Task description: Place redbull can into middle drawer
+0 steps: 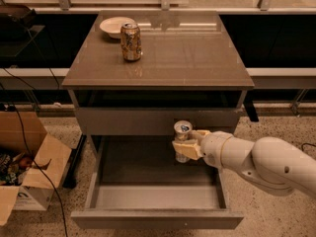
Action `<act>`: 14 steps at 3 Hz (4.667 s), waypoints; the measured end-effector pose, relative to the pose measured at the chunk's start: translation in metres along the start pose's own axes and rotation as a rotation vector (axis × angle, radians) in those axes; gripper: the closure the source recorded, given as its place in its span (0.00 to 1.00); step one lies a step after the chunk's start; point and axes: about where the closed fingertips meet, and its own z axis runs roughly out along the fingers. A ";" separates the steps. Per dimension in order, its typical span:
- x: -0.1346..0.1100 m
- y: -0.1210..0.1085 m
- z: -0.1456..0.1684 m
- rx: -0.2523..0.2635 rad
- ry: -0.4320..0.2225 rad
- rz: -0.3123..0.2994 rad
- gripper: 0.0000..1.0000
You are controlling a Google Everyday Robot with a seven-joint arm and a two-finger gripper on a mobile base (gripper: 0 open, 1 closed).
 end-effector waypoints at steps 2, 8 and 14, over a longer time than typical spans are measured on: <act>0.074 -0.036 0.022 0.146 0.014 0.131 1.00; 0.186 0.005 0.085 0.085 0.000 0.104 1.00; 0.249 -0.017 0.147 0.059 0.086 0.110 0.00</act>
Offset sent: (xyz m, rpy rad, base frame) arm 0.0253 -0.0651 -0.1154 0.0183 0.0653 -0.3427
